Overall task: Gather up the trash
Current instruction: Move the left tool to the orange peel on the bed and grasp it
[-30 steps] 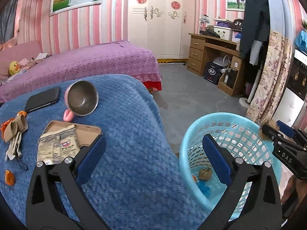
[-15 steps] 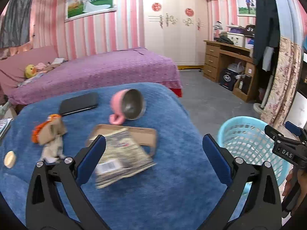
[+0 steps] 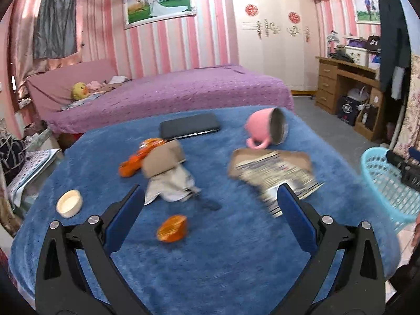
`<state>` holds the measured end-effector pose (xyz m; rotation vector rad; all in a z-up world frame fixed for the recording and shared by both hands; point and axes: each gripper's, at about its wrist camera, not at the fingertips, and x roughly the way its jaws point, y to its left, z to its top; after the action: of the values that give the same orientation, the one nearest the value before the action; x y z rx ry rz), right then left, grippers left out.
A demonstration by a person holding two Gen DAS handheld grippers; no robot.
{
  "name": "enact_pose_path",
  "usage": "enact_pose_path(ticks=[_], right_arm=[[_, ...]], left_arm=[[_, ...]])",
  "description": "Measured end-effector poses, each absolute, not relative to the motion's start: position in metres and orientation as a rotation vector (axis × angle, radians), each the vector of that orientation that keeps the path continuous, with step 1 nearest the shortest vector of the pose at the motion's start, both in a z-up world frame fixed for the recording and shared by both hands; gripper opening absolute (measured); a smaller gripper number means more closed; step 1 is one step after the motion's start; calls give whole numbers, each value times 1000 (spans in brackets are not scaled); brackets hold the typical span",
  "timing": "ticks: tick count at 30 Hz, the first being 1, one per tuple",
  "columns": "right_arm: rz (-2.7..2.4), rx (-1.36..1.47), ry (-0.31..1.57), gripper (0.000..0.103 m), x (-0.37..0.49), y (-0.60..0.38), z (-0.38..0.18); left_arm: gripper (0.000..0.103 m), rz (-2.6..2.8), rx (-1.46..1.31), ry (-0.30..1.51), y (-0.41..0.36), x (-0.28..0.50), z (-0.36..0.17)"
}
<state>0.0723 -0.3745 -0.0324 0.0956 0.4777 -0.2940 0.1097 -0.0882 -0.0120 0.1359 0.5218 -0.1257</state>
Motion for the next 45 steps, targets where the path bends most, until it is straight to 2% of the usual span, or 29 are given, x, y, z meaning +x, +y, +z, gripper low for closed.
enact_pose_path(ticks=[13,20,22,24,33,39,45], right_arm=[[-247,44,521,96,85,-331,-39],[-234,16,525,96,87,-312,-41],[-230,5,530,96,88,-308,-42],[-227,4,537,95,89,-305,-43],[-191,-36,559,95,94,-287,-47],[-171,-79,629,95,102,-278,-60],[-131,-158,671,95,116,-254,-72]], left_arm=[[97,-97,51,628,-15,127,-42],[97,-121,33,715,-13,145,-64],[92,-120,40,733,-15,149,-69],[78,-129,34,751,-16,153,-73],[36,-231,72,789,-39,158,-81],[25,-258,74,779,-44,155,-79],[25,-231,69,730,-34,147,-65]])
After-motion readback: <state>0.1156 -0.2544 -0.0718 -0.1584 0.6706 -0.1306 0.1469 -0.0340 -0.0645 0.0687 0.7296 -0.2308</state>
